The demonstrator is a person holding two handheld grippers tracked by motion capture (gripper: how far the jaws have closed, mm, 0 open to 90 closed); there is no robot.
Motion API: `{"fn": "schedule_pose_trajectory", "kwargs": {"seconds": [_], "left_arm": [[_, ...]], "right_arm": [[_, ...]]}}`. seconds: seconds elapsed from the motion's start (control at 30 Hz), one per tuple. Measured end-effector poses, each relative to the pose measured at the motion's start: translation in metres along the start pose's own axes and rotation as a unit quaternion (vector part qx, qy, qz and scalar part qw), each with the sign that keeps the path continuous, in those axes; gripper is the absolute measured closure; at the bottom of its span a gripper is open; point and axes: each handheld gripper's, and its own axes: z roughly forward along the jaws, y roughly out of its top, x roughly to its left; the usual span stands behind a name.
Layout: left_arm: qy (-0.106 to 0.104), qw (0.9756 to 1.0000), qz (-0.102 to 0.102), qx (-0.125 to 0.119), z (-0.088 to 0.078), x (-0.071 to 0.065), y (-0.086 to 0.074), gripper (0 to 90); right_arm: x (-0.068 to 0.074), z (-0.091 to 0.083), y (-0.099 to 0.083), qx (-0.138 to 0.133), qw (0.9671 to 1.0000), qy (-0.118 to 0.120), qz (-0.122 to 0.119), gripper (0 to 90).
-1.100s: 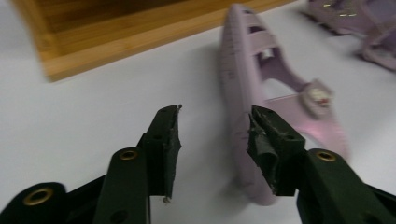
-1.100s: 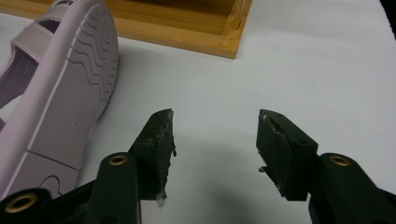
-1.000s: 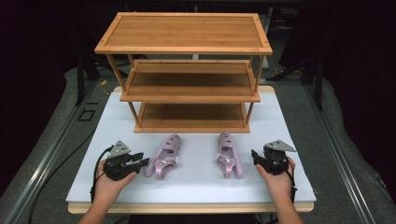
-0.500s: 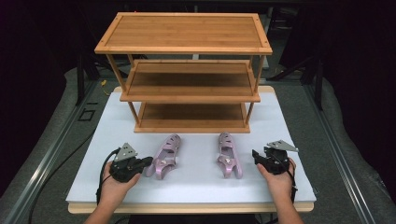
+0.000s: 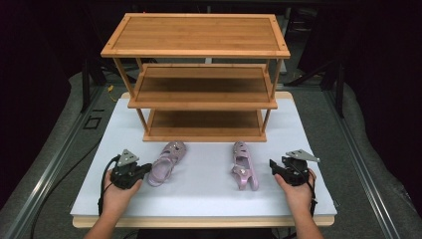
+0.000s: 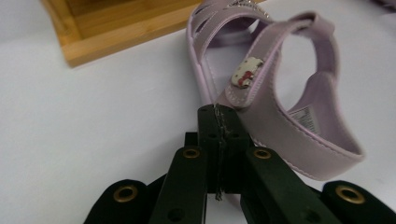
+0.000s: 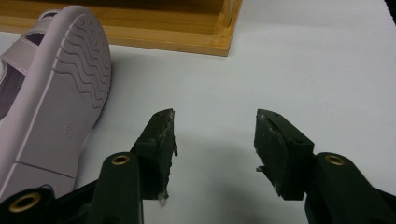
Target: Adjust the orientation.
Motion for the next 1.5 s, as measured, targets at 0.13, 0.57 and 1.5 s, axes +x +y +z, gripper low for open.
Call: {"fn": "schedule_pose_trajectory", "kwargs": {"seconds": [0.13,0.57,1.5], "left_arm": [[-0.009,0.9994,-0.027,0.018,0.007,0.012,-0.005,89.1],[-0.021,0.9987,-0.042,0.017,-0.021,0.019,0.022,65.2],[0.004,0.9551,0.100,0.279,0.019,0.003,0.079,81.6]], "right_arm": [[-0.001,0.000,0.000,0.000,1.0000,0.003,0.003,47.7],[-0.004,-0.002,-0.001,-0.003,0.9998,0.006,0.017,47.7],[-0.009,-0.002,-0.002,0.002,0.9987,0.027,0.044,47.8]]}}
